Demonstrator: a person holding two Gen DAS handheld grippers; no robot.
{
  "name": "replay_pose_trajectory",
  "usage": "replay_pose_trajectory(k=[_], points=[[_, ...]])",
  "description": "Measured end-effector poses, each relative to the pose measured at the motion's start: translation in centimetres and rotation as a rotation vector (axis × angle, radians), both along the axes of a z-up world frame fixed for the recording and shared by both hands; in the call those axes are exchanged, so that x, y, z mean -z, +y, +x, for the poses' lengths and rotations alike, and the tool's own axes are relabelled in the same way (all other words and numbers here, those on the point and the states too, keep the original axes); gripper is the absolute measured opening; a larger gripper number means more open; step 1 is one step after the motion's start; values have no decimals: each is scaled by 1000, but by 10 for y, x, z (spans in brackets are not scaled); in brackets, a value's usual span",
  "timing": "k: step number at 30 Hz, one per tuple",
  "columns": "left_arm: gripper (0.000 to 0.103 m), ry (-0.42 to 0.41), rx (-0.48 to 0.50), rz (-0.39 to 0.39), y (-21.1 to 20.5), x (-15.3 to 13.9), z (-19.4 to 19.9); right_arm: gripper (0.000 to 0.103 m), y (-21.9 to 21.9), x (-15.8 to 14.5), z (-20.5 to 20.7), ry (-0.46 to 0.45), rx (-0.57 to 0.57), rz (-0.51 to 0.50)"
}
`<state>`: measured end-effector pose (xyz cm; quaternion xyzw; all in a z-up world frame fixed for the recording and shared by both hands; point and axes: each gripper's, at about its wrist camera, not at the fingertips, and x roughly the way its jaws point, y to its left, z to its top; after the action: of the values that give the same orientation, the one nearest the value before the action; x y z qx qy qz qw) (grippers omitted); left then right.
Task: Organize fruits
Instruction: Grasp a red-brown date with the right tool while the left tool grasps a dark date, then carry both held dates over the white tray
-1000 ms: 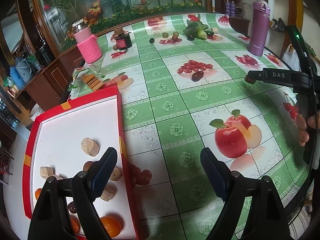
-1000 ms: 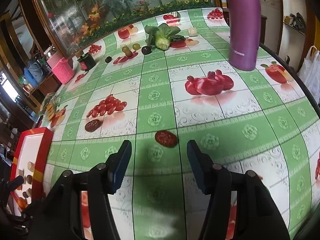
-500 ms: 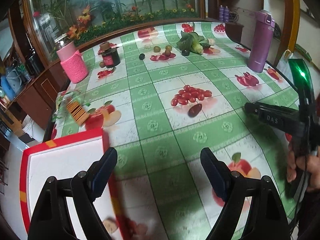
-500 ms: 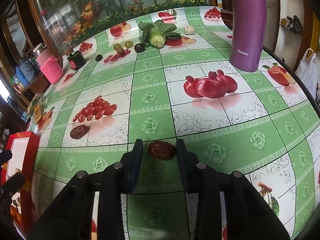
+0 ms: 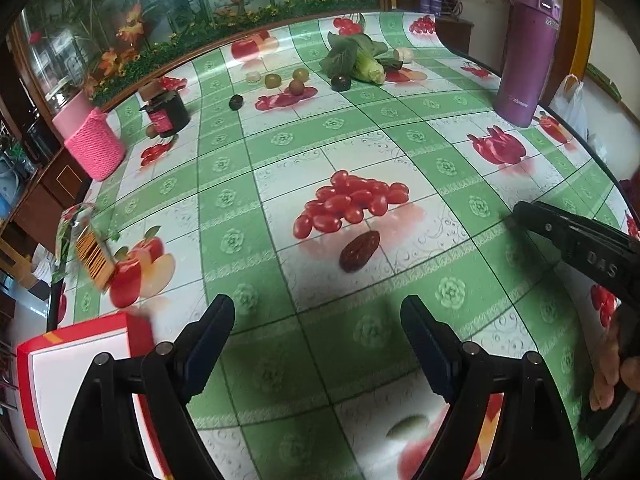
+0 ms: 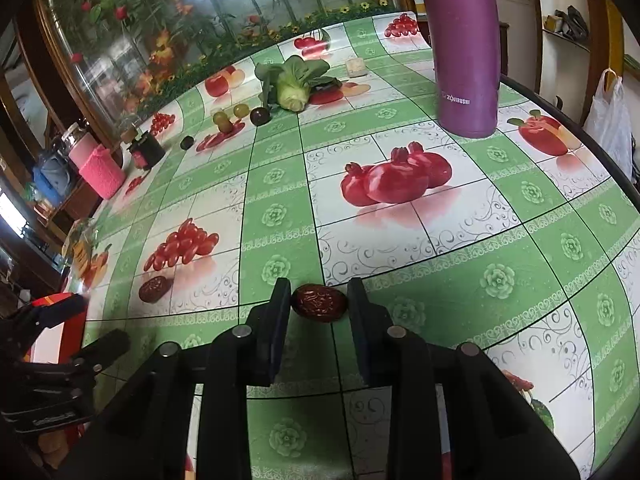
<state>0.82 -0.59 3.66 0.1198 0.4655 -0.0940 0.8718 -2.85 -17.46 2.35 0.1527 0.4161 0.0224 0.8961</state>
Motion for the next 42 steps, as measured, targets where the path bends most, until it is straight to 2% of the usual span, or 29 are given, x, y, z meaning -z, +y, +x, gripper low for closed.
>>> replay_pose_trajectory(k=[3, 5, 10, 13, 23, 25, 32, 42], points=[[82, 15, -1, -11, -4, 5, 13, 31, 1, -2, -1, -8, -4, 11], [65, 25, 0, -20, -6, 8, 19, 31, -1, -3, -1, -11, -1, 22], [53, 62, 13, -52, -11, 16, 30, 31, 1, -3, 0, -2, -16, 49], [51, 60, 23, -64, -14, 17, 34, 31, 3, -4, -1, -10, -24, 46], [19, 58, 73, -110, -23, 17, 30, 31, 4, -2, 1, -2, -29, 57], [16, 58, 73, -118, -24, 17, 26, 31, 4, -2, 1, -2, -29, 56], [15, 75, 42, -179, -19, 17, 9, 31, 8, 1, 3, 6, -46, 42], [15, 40, 2, -198, -13, 9, -51, 31, 10, 6, 2, 8, -50, 14]])
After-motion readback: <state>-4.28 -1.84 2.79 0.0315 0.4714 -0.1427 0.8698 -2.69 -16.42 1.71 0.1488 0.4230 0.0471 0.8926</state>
